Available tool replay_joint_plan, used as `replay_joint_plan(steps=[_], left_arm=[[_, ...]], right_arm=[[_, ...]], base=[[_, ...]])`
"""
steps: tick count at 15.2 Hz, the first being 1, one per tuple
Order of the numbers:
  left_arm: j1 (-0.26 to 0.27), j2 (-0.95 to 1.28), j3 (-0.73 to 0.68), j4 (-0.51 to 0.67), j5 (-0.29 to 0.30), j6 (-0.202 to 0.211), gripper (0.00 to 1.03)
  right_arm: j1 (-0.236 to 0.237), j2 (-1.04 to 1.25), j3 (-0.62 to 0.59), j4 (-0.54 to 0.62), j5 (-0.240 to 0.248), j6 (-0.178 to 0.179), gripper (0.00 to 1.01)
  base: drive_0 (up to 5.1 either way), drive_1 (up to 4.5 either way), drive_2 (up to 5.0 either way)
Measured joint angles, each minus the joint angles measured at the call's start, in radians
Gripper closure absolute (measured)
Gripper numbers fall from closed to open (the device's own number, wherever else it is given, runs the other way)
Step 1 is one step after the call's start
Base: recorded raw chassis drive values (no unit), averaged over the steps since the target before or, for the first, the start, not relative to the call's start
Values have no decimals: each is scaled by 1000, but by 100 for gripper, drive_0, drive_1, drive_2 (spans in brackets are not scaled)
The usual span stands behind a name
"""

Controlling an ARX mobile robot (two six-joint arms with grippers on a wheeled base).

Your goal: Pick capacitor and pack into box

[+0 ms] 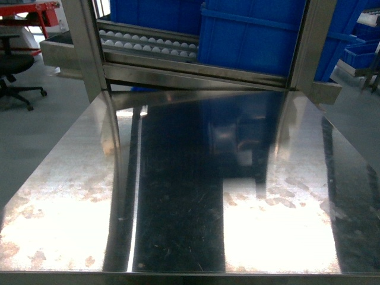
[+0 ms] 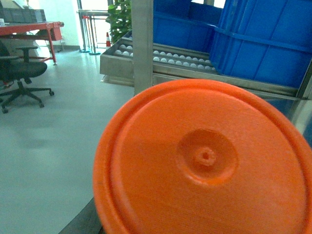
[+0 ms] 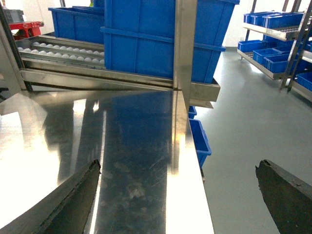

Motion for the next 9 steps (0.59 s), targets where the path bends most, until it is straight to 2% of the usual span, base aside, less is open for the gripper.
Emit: replay_joint_plan(steps=[8,9], left_arm=[[0,-157,0,-159,0,0,59],[0,-195,1,-214,-1,0,59]], right_arm=[[0,0,0,0,0,0,3],[0,0,0,0,0,0,3]], base=[[0,0,0],[0,0,0]])
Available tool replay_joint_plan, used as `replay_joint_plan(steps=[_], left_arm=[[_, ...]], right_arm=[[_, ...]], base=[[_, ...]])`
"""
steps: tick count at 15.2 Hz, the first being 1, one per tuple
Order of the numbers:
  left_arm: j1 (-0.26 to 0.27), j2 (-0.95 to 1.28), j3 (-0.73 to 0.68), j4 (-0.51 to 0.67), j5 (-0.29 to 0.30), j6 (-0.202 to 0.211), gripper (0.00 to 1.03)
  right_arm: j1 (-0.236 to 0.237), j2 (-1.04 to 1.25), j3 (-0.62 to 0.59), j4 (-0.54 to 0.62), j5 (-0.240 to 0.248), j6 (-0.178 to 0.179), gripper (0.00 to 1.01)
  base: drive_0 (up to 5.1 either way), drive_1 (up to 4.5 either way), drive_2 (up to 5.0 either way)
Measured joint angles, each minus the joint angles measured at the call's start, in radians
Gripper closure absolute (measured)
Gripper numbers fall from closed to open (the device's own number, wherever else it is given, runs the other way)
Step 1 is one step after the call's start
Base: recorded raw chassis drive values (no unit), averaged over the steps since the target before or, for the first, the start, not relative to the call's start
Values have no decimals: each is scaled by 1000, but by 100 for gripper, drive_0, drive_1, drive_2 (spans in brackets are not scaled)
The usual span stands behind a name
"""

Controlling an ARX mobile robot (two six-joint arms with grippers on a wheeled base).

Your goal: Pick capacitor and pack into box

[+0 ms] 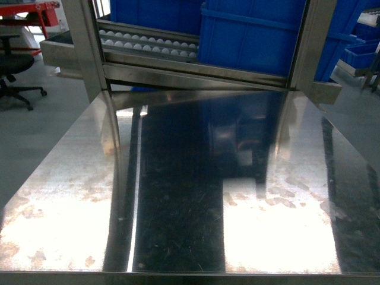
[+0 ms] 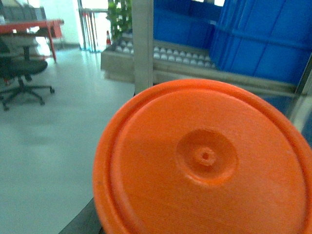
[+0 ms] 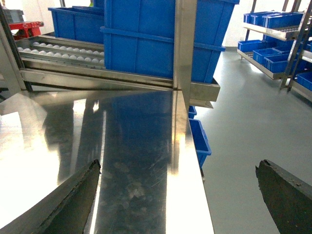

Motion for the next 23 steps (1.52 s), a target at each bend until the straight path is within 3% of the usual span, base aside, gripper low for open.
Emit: replay_joint_plan(steps=[1,23], left_arm=[[0,-104,-1,-140,1,0,59],[0,-127,-1,-126,1,1,59]], right_arm=[[0,0,0,0,0,0,3],[0,0,0,2,0,0,3]], base=[[0,0,0],[0,0,0]])
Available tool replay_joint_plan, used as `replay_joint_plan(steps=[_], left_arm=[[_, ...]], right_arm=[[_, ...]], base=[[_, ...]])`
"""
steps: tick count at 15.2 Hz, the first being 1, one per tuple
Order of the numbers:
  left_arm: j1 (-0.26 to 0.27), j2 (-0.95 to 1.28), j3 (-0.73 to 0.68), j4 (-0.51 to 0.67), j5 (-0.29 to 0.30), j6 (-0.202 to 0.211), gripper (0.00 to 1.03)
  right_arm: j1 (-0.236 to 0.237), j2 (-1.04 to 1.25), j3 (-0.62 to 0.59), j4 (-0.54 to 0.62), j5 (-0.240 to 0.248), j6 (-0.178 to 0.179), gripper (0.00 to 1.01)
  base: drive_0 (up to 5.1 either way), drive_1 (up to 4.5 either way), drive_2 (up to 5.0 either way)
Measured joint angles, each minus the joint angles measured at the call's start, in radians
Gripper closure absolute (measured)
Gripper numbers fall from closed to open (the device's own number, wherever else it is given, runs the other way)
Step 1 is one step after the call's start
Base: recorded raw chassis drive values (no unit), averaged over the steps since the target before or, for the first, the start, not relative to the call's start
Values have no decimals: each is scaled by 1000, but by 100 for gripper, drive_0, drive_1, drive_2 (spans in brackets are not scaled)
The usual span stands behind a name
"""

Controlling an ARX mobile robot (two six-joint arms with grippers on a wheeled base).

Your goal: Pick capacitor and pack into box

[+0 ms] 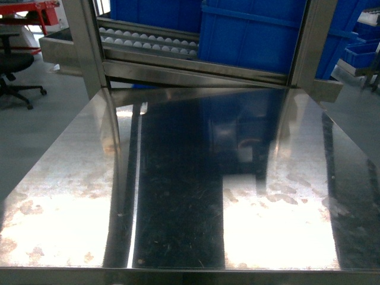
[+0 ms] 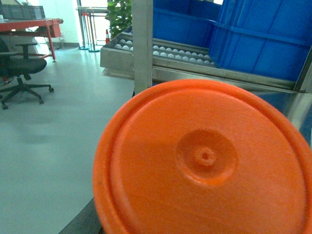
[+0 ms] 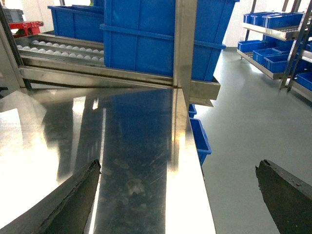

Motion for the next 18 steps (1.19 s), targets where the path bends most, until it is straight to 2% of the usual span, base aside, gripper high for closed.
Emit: replay_joint_plan(steps=[18], left_arm=[[0,0,0,-3,0,3,59]], right_arm=[[0,0,0,-2,0,0,3]], base=[[0,0,0]])
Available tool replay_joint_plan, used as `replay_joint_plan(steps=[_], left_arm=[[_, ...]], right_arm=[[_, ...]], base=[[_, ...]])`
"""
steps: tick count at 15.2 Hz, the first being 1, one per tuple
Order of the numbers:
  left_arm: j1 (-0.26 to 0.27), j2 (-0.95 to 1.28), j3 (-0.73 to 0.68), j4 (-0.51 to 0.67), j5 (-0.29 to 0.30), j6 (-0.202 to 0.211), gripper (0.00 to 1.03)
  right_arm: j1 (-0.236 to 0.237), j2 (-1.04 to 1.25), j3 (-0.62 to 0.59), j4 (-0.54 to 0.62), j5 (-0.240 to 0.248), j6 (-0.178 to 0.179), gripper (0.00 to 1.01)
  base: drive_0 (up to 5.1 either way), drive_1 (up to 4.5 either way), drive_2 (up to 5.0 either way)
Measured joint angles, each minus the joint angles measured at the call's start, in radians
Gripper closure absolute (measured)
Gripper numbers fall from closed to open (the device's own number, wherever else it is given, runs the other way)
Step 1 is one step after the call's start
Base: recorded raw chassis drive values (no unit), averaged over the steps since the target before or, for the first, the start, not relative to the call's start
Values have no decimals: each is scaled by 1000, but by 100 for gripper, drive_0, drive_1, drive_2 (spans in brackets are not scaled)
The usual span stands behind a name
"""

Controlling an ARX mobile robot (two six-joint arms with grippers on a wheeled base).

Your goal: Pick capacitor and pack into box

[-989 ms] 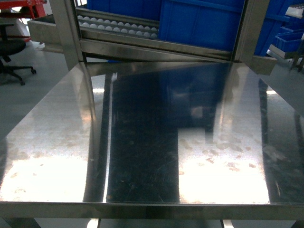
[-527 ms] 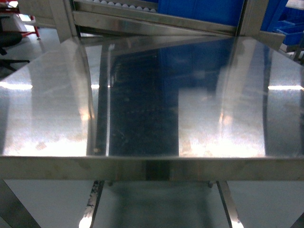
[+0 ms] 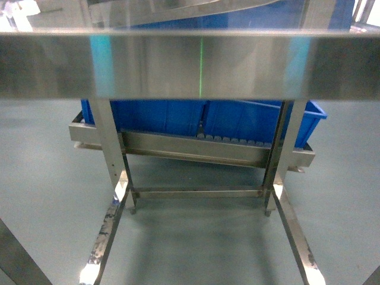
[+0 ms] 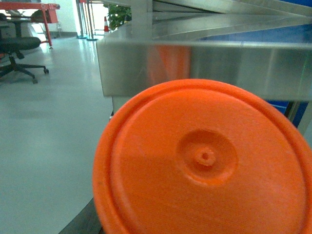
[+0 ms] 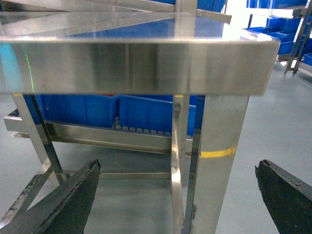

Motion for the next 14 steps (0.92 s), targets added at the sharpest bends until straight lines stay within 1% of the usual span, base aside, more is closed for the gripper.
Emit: replay_joint_plan(steps=[14], left_arm=[[0,0,0,0,0,0,59]], right_arm=[[0,0,0,0,0,0,3]], base=[[0,0,0]])
